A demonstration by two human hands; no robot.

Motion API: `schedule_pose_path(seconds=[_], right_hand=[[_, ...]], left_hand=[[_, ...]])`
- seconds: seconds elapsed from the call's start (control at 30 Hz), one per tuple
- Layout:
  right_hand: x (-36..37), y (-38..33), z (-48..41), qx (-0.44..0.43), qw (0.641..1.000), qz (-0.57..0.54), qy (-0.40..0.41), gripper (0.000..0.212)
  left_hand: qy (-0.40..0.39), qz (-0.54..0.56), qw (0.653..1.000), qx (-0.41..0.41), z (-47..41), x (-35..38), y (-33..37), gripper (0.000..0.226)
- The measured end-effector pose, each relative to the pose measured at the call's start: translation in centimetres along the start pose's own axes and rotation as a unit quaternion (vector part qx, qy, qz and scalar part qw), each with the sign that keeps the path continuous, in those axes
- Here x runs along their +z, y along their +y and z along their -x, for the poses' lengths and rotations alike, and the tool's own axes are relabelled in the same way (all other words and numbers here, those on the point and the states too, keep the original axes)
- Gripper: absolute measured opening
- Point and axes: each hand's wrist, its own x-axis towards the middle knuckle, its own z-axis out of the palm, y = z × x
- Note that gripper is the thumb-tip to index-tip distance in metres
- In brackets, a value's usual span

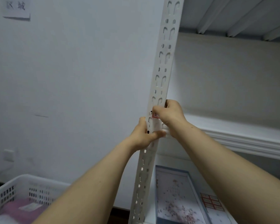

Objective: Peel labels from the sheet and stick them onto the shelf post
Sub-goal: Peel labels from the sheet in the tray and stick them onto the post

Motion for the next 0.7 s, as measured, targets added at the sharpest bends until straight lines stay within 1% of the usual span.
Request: schedule_pose_path(seconds=[0.13, 0.27, 0.47, 0.57, 0.7], right_hand=[[0.50, 0.04, 0.03, -0.008, 1.000, 0.007, 0.018, 0.007], [0.76, 0.24, 0.00, -0.017, 0.999, 0.009, 0.039, 0.013], [0.69, 0.45, -0.04, -0.037, 0.998, 0.032, 0.043, 0.004], [0.78, 0.39, -0.24, -0.032, 0.998, 0.038, 0.047, 0.011], [0.97, 0.39, -0.39, -0.037, 0.997, 0.040, 0.052, 0.005]], left_hand=[[0.011, 0.007, 1.000, 0.005, 0.18, 0.15, 0.16, 0.064], [0.015, 0.018, 1.000, 0.009, 0.22, 0.23, 0.24, 0.061], [0.012, 0.027, 1.000, 0.008, 0.04, 0.37, 0.07, 0.066], [0.011, 0.020, 1.000, 0.001, 0.06, 0.31, 0.12, 0.067], [0.010, 0.011, 1.000, -0.006, 0.16, 0.25, 0.20, 0.067]])
